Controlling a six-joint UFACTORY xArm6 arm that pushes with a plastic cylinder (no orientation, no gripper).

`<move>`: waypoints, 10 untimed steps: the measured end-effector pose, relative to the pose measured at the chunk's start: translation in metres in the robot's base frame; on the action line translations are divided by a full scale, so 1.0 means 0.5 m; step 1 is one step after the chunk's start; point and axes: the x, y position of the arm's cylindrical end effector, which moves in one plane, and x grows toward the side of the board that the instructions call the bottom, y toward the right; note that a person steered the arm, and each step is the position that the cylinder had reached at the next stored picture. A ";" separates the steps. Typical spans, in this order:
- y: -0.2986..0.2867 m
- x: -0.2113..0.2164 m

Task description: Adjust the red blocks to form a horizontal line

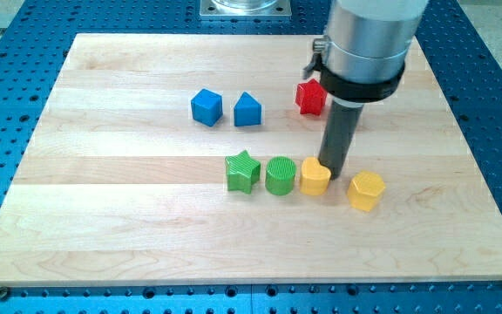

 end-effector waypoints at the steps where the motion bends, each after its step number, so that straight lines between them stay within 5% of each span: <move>1: -0.003 0.000; 2: -0.003 0.000; 5: 0.246 0.004; 7: 0.120 0.144; 10: 0.124 0.072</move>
